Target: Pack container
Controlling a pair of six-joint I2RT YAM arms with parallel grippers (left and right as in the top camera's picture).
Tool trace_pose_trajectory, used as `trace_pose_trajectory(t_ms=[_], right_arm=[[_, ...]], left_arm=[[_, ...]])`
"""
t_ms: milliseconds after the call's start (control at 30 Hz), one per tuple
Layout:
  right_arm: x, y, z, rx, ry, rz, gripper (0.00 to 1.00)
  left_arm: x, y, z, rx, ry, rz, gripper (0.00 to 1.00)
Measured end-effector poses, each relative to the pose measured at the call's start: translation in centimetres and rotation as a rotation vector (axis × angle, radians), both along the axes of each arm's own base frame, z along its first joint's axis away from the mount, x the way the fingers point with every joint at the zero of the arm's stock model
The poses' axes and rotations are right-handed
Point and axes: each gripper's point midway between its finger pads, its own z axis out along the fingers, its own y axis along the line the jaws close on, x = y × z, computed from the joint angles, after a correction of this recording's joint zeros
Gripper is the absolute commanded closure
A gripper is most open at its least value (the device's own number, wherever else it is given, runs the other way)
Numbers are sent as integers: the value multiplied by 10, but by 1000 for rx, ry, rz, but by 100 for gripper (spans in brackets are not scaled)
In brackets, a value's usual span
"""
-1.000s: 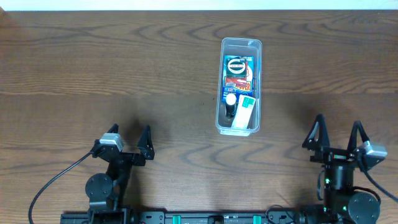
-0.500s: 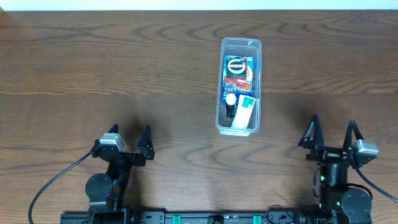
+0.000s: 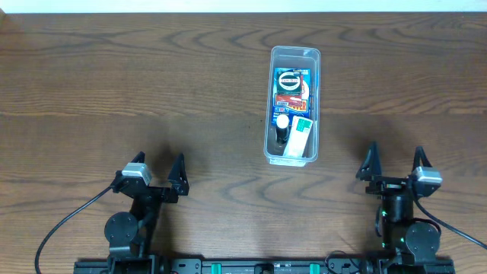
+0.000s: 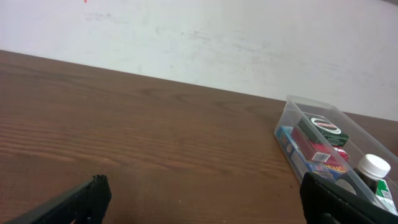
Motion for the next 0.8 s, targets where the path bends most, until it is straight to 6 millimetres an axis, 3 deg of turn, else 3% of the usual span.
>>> trace_pose_trajectory(t_ms=[533,800], right_arm=[[3,0,-14,-36,18,-3,1],[4,0,-53,-54,174,0,1]], left_arm=[[0,0,0,0,0,0,2],[0,0,0,0,0,0,2]])
